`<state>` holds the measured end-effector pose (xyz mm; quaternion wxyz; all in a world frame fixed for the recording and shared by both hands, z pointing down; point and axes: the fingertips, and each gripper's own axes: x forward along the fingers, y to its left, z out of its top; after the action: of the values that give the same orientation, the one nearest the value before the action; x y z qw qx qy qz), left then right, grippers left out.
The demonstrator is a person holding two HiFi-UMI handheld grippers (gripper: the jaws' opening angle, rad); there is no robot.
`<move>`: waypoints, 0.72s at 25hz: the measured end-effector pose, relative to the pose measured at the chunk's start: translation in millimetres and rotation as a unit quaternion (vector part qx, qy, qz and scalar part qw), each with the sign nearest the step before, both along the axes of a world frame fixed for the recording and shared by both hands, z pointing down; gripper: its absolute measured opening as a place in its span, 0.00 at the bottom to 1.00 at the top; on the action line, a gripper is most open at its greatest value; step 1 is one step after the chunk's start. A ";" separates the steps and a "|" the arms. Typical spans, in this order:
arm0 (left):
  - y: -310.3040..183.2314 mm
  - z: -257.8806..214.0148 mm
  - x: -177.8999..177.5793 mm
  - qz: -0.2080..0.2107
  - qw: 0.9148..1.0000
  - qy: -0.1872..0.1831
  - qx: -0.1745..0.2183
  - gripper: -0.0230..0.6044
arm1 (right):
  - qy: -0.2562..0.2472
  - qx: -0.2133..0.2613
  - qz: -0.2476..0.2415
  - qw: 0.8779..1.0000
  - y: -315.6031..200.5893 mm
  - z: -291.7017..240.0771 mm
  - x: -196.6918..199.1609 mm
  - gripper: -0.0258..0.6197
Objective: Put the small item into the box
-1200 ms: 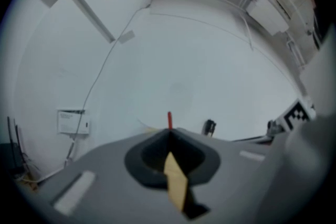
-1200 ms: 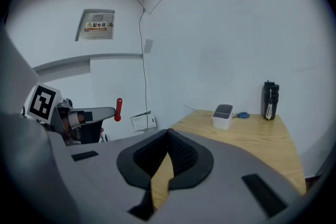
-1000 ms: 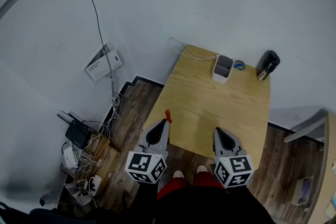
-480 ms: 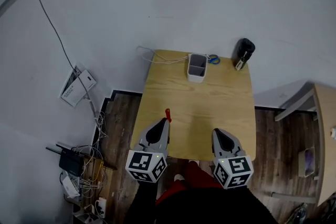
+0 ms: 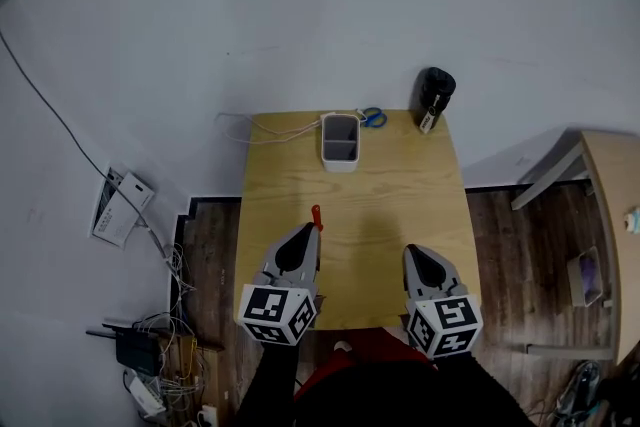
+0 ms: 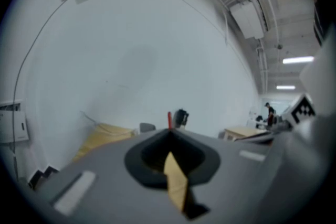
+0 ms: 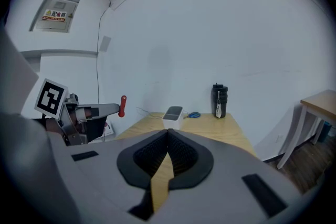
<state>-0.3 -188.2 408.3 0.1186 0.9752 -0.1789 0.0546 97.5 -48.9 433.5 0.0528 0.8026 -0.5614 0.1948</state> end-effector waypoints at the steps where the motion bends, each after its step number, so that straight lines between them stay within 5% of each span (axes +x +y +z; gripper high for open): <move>1: -4.1 0.5 6.0 0.003 1.000 -0.002 0.000 0.04 | -0.001 -0.001 0.002 1.000 -2.9 1.1 4.4 0.05; 18: -64.0 17.2 108.3 0.005 0.999 -0.042 0.009 0.04 | -0.028 -0.009 -0.004 1.000 -58.3 20.2 88.1 0.05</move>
<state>108.0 -252.2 425.5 0.1024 0.9739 -0.1793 0.0941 185.6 -107.2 453.8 0.0447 0.7939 -0.5642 0.2223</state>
